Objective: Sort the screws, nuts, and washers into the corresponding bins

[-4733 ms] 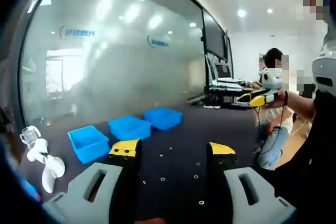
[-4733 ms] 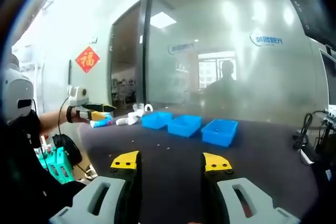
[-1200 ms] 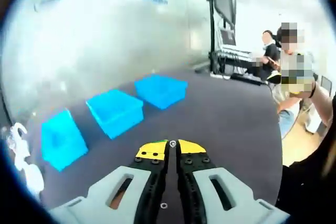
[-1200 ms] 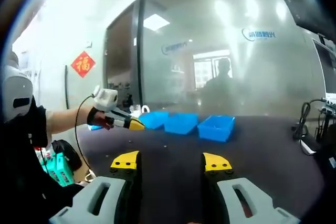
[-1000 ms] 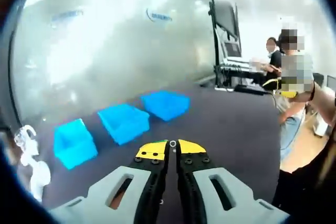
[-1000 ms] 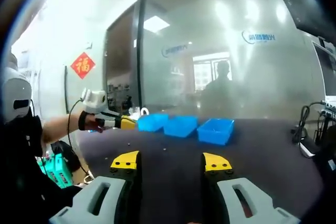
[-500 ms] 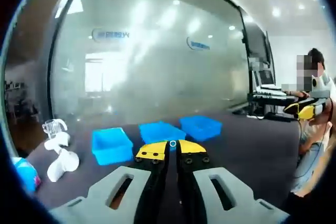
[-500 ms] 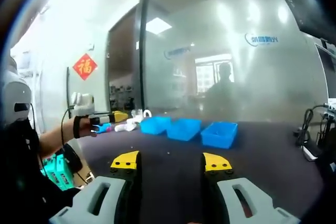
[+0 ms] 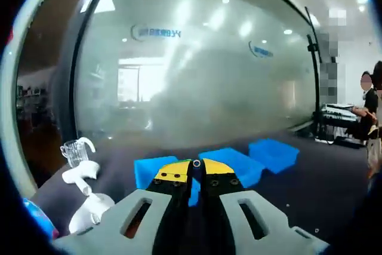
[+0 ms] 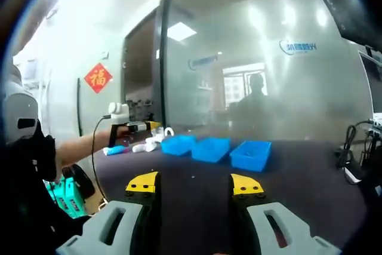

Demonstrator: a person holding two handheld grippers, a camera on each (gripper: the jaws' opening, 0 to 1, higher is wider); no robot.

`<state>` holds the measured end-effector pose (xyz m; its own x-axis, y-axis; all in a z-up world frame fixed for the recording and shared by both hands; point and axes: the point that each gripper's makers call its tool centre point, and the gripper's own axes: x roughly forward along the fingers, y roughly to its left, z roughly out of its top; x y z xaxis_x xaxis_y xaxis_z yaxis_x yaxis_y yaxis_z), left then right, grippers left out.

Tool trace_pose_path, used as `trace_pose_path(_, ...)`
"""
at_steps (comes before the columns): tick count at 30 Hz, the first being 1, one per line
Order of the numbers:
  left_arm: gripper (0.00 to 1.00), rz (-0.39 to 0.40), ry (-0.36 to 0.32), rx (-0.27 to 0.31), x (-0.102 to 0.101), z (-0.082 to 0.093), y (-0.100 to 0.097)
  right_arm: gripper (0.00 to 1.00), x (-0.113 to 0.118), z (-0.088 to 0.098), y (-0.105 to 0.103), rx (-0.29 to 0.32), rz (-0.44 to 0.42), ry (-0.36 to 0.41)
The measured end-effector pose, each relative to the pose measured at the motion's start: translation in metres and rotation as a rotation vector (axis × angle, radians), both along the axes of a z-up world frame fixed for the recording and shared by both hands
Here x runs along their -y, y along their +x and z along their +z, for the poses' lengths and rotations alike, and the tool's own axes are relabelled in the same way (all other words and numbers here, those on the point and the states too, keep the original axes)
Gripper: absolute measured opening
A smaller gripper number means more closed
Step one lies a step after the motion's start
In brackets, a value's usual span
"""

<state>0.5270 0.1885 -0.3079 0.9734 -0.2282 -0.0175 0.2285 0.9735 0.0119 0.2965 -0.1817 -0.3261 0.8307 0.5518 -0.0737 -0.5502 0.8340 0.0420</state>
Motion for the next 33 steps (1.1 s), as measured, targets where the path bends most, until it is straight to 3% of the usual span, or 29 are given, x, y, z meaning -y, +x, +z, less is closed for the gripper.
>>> trace_pose_path(1,0.01,0.004,-0.014,-0.008,-0.003,-0.001,0.007,0.41,0.0,-0.001,0.0,-0.004,0.0,0.001)
trace_pose_path(5,0.01,0.05,0.048,0.03,-0.009,0.003,0.022,0.41,0.001,-0.005,0.0,-0.013,0.0,-0.008)
trace_pose_path(11,0.01,0.058,0.044,-0.005,-0.009,0.0,0.057,0.41,0.001,-0.003,0.0,-0.01,0.0,-0.005)
trace_pose_path(13,0.01,0.083,-0.009,-0.04,-0.015,-0.005,0.067,0.41,0.001,-0.003,-0.001,-0.01,-0.002,-0.005)
trace_pose_path(17,0.01,0.098,0.018,-0.051,-0.022,-0.008,0.081,0.41,0.004,-0.004,-0.002,-0.013,-0.006,-0.011)
trace_pose_path(24,0.01,0.123,0.024,-0.066,-0.032,-0.016,0.09,0.41,0.009,-0.004,-0.003,-0.016,-0.017,-0.013)
trace_pose_path(30,0.01,0.116,0.032,-0.074,-0.03,-0.02,0.089,0.41,0.007,-0.004,-0.004,-0.015,-0.011,-0.015)
trace_pose_path(32,0.06,0.102,0.028,-0.069,-0.026,-0.018,0.087,0.41,0.006,-0.004,-0.004,-0.015,-0.01,-0.013)
trace_pose_path(33,0.15,0.089,0.027,-0.069,-0.022,-0.017,0.085,0.41,0.006,-0.004,-0.004,-0.016,-0.01,-0.013)
